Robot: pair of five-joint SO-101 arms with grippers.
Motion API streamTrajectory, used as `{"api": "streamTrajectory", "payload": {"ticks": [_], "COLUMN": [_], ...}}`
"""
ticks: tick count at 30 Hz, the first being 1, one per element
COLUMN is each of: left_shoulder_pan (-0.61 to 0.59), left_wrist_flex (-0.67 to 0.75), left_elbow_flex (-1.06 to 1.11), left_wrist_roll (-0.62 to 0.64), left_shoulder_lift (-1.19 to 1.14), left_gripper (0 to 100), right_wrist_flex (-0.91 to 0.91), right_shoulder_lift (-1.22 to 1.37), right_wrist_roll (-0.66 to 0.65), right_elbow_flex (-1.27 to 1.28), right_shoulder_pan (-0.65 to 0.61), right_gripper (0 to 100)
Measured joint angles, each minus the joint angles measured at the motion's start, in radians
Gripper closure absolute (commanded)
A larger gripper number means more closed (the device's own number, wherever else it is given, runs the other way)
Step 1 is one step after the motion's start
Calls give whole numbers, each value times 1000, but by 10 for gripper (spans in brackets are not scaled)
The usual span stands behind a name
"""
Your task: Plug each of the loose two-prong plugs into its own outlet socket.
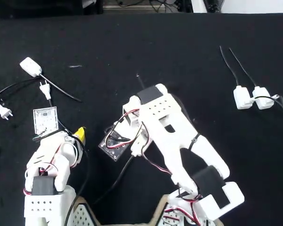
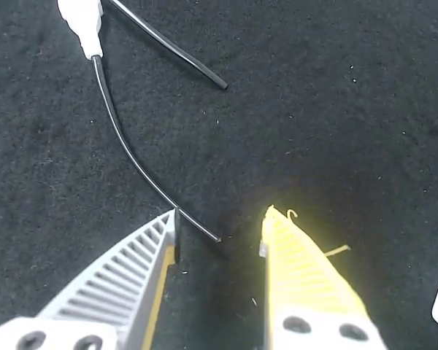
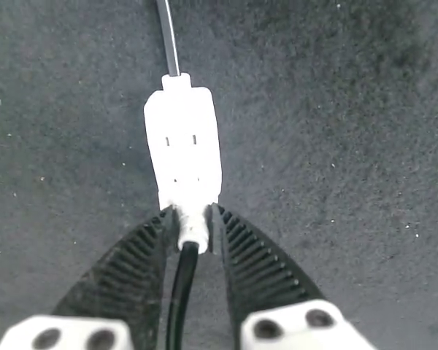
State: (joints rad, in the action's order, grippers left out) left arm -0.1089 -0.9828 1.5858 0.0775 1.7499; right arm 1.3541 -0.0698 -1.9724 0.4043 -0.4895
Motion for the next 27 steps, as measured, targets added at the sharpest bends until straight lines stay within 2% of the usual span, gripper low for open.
{"api": "streamTrajectory", "payload": {"ticks": [11, 27], "left_shoulder_pan": [0, 0], "left_wrist_flex": [0, 0], "left_elbow_flex": [0, 0], "left_wrist_roll": [0, 0], "left_shoulder_lift": [0, 0], "left_gripper": [805, 805], "right_wrist_flex": [-153, -155], "right_shoulder_lift": [-120, -157], "right_wrist_roll": [0, 0], "right_elbow_flex": [181, 221], "right_shoulder_pan": [29, 72], "right_gripper": [988, 988]}}
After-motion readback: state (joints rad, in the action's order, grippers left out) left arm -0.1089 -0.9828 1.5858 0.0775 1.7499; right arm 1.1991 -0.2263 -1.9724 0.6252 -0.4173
